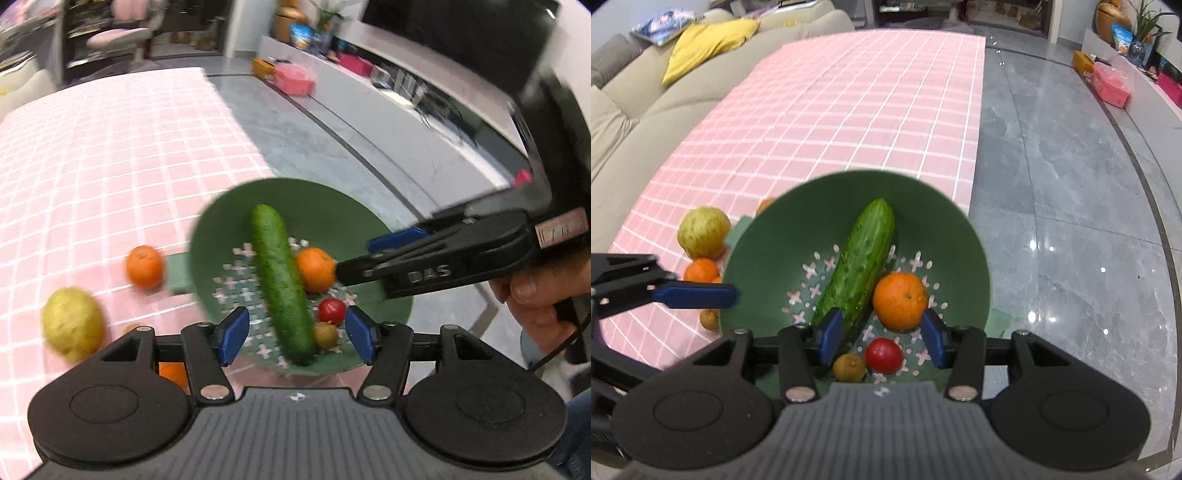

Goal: Organize fruits
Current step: 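Release the tomato and kiwi into the colander and withdraw both tools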

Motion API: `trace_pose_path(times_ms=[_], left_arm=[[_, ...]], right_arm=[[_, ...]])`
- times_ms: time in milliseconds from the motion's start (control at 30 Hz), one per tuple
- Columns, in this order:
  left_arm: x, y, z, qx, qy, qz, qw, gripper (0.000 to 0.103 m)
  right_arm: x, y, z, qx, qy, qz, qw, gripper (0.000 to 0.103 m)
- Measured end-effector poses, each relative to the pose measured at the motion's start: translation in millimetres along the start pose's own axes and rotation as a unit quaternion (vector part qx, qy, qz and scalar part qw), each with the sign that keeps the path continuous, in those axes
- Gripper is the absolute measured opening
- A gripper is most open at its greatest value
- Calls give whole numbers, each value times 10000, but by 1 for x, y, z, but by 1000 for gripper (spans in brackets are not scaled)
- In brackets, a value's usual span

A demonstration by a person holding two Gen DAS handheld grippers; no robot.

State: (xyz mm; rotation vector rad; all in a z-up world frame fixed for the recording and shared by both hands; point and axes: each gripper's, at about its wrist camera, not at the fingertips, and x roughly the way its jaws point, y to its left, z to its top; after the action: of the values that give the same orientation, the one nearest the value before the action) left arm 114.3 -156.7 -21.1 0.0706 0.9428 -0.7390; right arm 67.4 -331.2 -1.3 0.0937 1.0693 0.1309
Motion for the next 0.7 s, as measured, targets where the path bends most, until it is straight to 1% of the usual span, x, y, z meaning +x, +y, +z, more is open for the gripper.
trace_pose_path(times_ms=[200, 300, 367, 533, 700], left_arm=[[-40, 37, -17, -670, -241, 337, 9969, 74], [-53, 53, -29, -881, -206, 512, 9946, 74], [-59, 63, -40, -1017, -97, 578, 9931, 74], [-69, 78, -63, -1177, 2, 689, 9907, 74], [-77, 88, -77, -1279, 2, 747, 9890, 74]], right_arm=[[-18, 7, -1, 106, -316, 9, 9994, 45], [-24, 14, -3, 59, -459, -110, 9989, 45], [-28, 21, -5, -4, -538, -166, 9984, 45], [-31, 38, -10, -86, -680, -148, 9975, 45], [-32, 62, -18, -176, -787, -130, 9967, 45]])
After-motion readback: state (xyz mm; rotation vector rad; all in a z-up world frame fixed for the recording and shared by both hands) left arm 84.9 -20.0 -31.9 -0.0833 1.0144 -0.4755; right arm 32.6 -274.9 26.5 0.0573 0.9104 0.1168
